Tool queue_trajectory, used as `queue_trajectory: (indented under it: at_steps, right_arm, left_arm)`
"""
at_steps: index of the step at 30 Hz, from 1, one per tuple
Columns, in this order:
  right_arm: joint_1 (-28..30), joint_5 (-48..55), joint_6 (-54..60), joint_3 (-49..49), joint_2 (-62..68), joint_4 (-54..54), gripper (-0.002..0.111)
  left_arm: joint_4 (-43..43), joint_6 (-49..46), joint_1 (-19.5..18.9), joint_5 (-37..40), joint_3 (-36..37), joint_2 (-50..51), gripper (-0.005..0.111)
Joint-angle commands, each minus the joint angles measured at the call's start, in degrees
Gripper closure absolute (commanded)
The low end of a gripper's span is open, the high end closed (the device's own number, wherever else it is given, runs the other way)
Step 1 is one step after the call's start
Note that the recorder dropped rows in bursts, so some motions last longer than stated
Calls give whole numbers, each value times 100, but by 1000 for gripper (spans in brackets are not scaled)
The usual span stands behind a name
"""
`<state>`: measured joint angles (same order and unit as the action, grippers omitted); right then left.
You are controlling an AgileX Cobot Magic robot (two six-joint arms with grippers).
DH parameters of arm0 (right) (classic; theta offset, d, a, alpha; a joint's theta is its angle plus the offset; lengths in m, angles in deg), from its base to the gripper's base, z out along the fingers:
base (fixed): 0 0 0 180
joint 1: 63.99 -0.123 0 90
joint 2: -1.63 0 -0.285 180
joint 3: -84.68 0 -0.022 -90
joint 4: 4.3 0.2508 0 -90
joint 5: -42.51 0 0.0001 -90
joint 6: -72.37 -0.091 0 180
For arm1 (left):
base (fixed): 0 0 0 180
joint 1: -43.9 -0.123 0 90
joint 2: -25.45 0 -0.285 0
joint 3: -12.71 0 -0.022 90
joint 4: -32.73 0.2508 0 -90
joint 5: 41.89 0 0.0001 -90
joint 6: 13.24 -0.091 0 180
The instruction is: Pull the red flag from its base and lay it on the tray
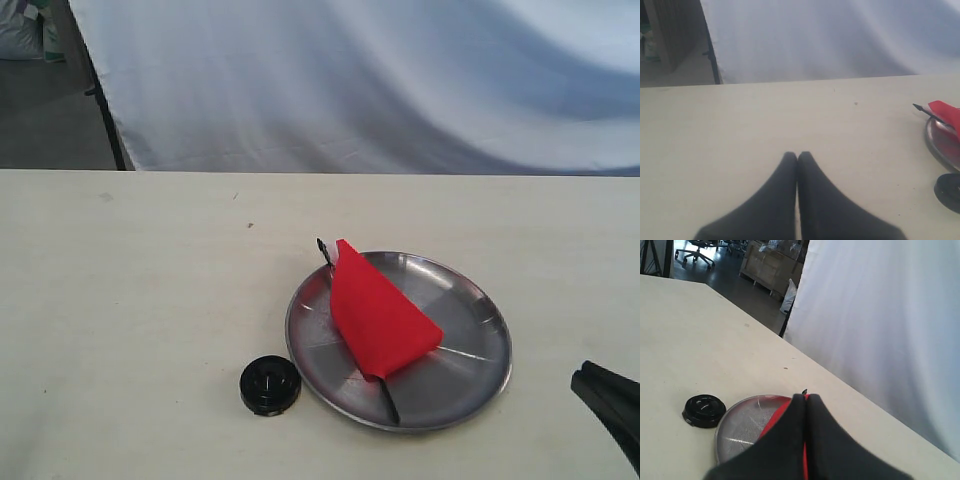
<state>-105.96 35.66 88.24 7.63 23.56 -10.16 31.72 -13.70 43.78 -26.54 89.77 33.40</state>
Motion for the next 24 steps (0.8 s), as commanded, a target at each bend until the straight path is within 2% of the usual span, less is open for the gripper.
queue_trajectory:
  at_steps: [1, 13, 15, 19, 20, 24]
  right_arm:
    - [16, 24, 0, -16, -27, 1, 109]
    - [16, 24, -23, -16, -27, 449, 109]
    - [-5, 166, -658, -16, -50, 649, 109]
    - [-30, 583, -2609, -16, -307, 257, 109]
    - [-30, 946, -2561, -16, -537, -28, 109]
    - [-30, 2273, -2504, -16, -1256, -28, 109]
  left_arm:
    - [-78, 46, -6, -19, 15, -17, 107]
    - [-78, 46, -6, -19, 15, -17, 107]
    - [-78, 46, -6, -19, 15, -17, 107]
    - [-78, 46, -6, -19, 15, -17, 107]
    - [-78, 46, -6, -19, 15, -17, 107]
    - [-78, 46, -6, -19, 15, -17, 107]
